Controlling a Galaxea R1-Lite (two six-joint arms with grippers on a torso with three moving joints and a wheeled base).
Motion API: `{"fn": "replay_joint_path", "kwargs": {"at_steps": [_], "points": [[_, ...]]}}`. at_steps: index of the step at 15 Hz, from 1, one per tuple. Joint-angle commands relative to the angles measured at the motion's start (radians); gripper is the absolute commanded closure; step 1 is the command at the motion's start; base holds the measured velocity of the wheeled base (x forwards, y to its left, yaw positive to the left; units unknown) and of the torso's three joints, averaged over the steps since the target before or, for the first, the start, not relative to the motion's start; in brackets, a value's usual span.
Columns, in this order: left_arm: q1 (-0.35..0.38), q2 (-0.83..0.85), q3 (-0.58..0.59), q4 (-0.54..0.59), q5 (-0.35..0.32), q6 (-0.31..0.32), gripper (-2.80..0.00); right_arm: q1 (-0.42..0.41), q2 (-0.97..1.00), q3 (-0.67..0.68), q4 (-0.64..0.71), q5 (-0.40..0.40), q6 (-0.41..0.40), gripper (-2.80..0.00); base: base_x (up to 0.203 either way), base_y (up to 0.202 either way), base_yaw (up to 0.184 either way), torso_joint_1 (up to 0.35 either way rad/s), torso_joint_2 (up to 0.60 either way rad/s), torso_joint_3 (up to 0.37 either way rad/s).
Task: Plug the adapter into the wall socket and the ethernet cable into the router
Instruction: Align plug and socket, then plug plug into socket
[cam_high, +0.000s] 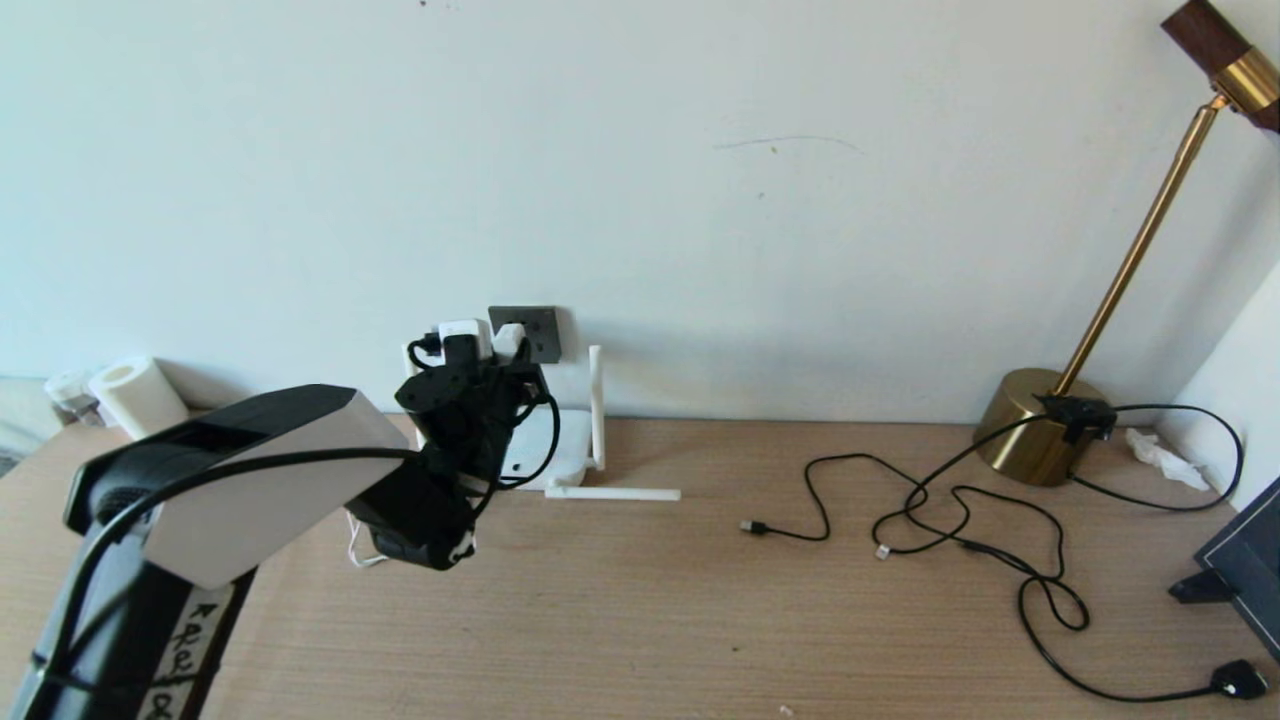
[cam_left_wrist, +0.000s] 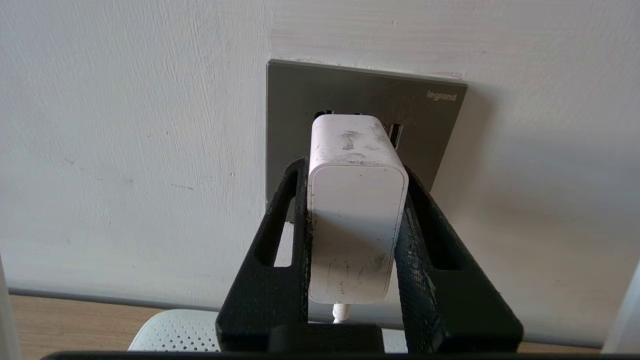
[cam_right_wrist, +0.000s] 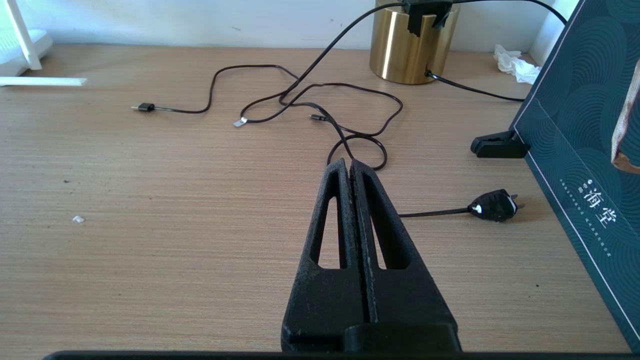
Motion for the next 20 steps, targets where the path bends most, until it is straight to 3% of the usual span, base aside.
{"fn": "replay_joint_path", "kwargs": {"at_steps": [1, 20], "points": [[0.0, 0.01, -0.009, -0.008, 0.002, 0.001, 0.0, 0.0, 0.002, 0.0, -0.001, 0.0, 0.0, 0.0, 0.0, 0.0, 0.0, 0.0, 0.0, 0.0], [0.019, 0.035, -0.041, -0.008, 0.002, 0.001, 0.0, 0.0, 0.002, 0.0, -0.001, 0.0, 0.0, 0.0, 0.0, 0.0, 0.0, 0.0, 0.0, 0.0]]}}
